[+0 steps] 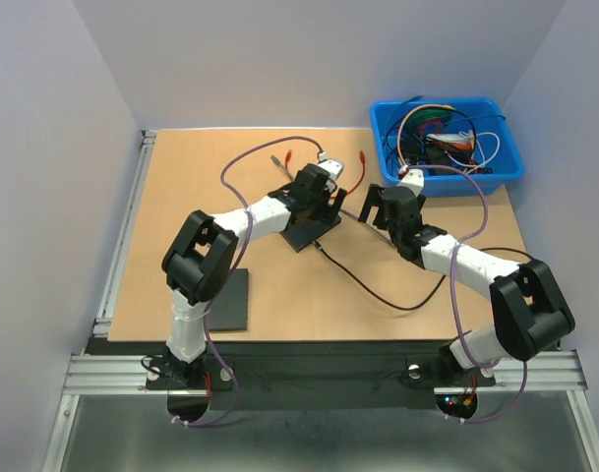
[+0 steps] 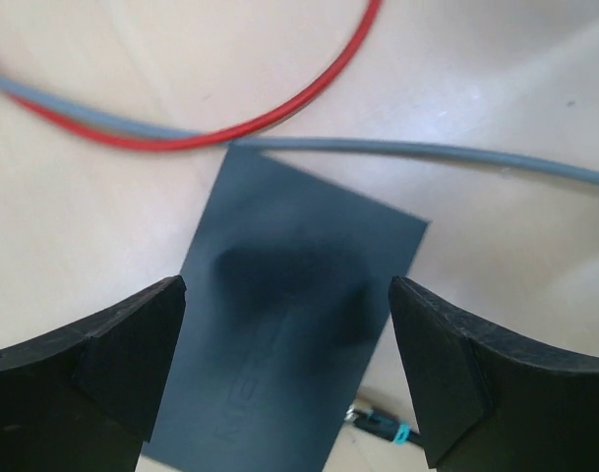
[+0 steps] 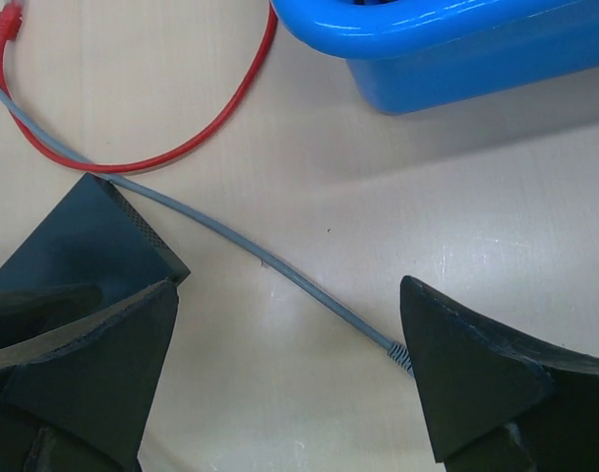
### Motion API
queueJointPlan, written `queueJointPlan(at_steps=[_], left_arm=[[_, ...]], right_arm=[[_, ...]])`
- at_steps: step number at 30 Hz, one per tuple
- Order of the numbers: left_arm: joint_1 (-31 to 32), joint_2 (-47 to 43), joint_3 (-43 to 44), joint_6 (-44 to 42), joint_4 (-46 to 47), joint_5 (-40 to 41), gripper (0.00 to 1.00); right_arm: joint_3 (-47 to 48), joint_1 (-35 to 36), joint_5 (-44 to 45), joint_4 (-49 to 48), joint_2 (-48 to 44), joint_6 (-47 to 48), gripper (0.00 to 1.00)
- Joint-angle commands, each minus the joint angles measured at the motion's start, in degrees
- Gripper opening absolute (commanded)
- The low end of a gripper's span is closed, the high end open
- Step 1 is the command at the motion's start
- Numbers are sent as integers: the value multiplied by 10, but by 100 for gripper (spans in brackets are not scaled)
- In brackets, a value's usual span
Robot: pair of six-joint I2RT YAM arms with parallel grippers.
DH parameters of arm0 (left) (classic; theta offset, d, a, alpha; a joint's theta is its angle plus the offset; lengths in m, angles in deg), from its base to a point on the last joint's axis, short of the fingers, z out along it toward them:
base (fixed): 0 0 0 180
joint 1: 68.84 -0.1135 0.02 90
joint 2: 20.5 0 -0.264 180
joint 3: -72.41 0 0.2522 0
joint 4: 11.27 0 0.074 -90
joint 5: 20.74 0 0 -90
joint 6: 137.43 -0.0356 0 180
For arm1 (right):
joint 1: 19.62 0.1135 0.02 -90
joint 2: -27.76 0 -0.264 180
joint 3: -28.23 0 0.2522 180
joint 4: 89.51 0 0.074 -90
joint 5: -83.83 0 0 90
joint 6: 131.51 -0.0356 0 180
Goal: Insert the plug into the switch port
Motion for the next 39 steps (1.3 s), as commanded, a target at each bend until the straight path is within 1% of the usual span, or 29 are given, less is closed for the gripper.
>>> queueJointPlan(at_steps=[1, 3, 4, 7, 12, 16, 17, 21, 22, 24, 25, 28, 29, 30, 31, 32, 34, 35, 36, 37, 39], left_arm=[[46, 36, 78, -49, -20, 4, 95], [57, 63, 108, -56, -41, 26, 95], [65, 89, 137, -56, -64, 40, 94], [68, 124, 170, -50, -91, 51, 93], [67, 127, 153, -36, -96, 74, 92], [56, 115, 118, -24, -101, 100, 92], [51, 112, 112, -7, -103, 103, 91], [8, 87, 68, 22, -106, 103, 87], [-17, 81, 46, 29, -105, 100, 86], [-42, 57, 24, 43, -98, 99, 85], [-67, 45, 6, 44, -96, 101, 84], [-109, 37, -5, 50, -104, 124, 85], [-145, 38, -4, 51, -114, 145, 85], [-165, 40, 1, 53, -121, 157, 85], [-185, 48, 14, 60, -130, 168, 86], [-233, 54, 24, 67, -132, 182, 87], [-281, 68, 52, 81, -134, 176, 87], [-315, 82, 88, 86, -125, 159, 87], [-330, 90, 108, 84, -119, 147, 87], [-340, 112, 167, 85, -121, 141, 87], [-348, 131, 228, 82, -154, 159, 87]], right_arm=[[-6, 1, 8, -26, 1, -7, 99], [-5, 1, 6, -26, 4, -7, 99], [-5, 1, 6, -26, 6, -7, 99], [-5, 1, 7, -26, 7, -7, 99], [-5, 1, 3, -27, 8, -7, 99], [-4, 2, -1, -27, 12, -7, 99], [-4, 1, -1, -26, 13, -8, 99], [-4, 2, -1, -26, 13, -7, 99], [-4, 1, -2, -26, 14, -8, 99], [-3, 1, -4, -26, 15, -9, 99], [-3, 2, -6, -26, 16, -9, 99], [0, 1, -12, -27, 23, -10, 99], [1, 1, -13, -27, 25, -11, 99], [1, 1, -14, -27, 29, -12, 99], [3, 1, -19, -27, 31, -13, 99], [3, 1, -23, -27, 34, -15, 99], [6, 2, -41, -27, 44, -20, 99], [8, 1, -45, -28, 48, -22, 98], [9, 1, -50, -27, 52, -22, 98], [10, 2, -57, -28, 58, -24, 98], [12, 1, -64, -28, 62, -25, 97]])
